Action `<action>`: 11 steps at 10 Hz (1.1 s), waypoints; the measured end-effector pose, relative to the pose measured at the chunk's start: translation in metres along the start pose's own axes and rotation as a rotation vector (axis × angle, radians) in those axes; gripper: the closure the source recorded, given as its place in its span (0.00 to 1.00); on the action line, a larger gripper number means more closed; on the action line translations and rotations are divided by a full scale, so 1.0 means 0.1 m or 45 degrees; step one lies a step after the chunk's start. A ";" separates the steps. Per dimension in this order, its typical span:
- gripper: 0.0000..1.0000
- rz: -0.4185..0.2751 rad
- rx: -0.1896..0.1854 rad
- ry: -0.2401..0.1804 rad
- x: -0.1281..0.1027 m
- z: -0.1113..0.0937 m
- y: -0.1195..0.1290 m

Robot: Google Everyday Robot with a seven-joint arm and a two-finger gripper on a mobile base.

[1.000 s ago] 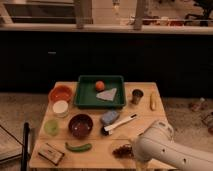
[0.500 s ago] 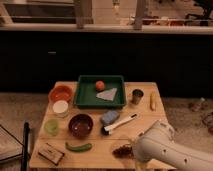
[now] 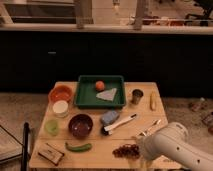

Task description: Place grapes in metal cup

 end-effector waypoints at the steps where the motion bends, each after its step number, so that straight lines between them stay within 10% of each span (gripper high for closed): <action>1: 0.20 -0.014 0.009 -0.040 0.02 0.02 -0.03; 7: 0.21 -0.045 -0.049 -0.148 0.08 0.36 -0.21; 11: 0.54 -0.057 -0.090 -0.171 0.03 0.58 -0.22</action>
